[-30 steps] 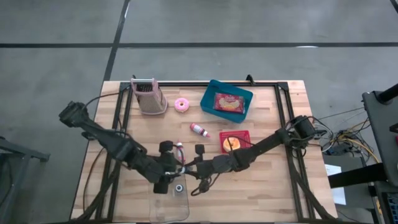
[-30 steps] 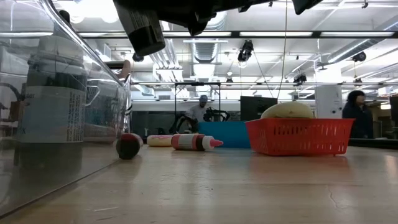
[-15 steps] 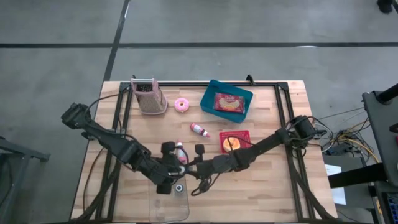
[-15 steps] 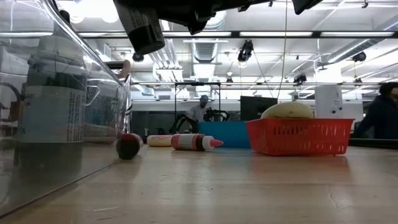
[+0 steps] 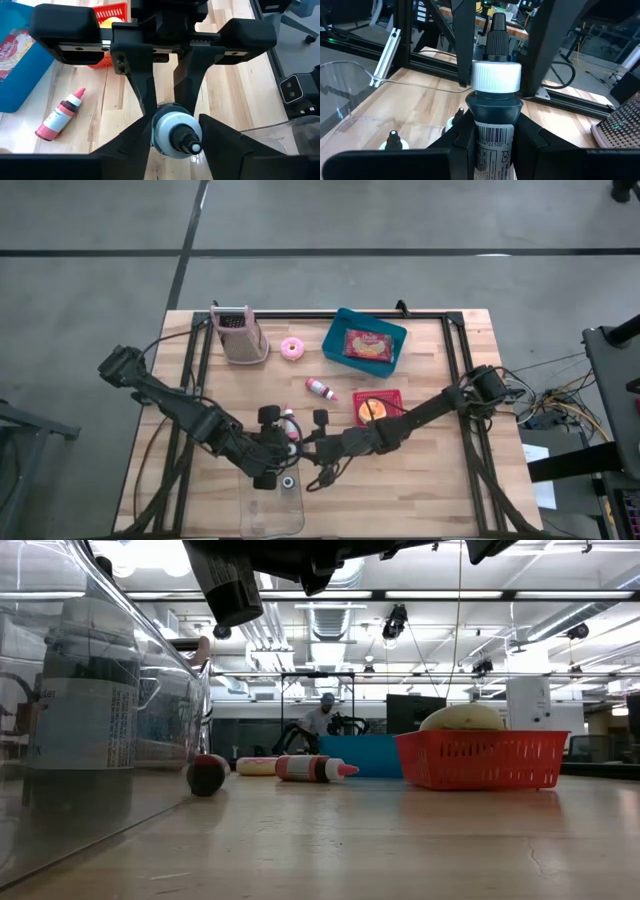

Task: Pick & Place Food Item
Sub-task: Put the black food coloring bottle into the transparent bin

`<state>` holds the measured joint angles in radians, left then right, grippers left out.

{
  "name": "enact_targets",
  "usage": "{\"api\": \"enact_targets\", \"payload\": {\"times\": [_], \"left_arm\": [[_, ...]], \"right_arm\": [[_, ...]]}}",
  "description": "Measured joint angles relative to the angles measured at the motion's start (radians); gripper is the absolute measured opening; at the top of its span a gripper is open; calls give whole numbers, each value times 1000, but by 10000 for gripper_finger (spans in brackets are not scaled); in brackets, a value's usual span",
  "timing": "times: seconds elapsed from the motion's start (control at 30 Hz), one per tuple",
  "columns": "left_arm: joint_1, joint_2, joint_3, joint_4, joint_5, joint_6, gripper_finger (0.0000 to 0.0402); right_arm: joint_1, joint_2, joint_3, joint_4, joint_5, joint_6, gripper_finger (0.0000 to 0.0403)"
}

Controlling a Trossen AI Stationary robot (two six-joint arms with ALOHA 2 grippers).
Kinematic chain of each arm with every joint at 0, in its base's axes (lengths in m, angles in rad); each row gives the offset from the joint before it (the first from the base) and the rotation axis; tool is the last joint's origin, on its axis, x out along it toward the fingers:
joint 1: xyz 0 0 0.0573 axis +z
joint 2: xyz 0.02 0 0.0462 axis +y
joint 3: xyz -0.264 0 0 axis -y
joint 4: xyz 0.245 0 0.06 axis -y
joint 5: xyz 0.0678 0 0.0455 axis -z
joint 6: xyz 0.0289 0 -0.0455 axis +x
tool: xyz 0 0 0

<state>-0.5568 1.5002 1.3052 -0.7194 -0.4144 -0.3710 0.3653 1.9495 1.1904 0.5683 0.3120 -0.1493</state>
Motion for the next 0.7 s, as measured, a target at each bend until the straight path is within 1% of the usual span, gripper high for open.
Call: {"api": "enact_targets", "payload": {"times": [0.17,0.47,0.7], "left_arm": [[0,0,0,-5,-6,4,109],[0,0,0,-17,-38,14,108],[0,0,0,-18,-42,30,108]], "right_arm": [[-1,0,0,-1,1,3,75],[-1,0,0,2,1,-1,75],[-1,0,0,9,1,-2,75]]}}
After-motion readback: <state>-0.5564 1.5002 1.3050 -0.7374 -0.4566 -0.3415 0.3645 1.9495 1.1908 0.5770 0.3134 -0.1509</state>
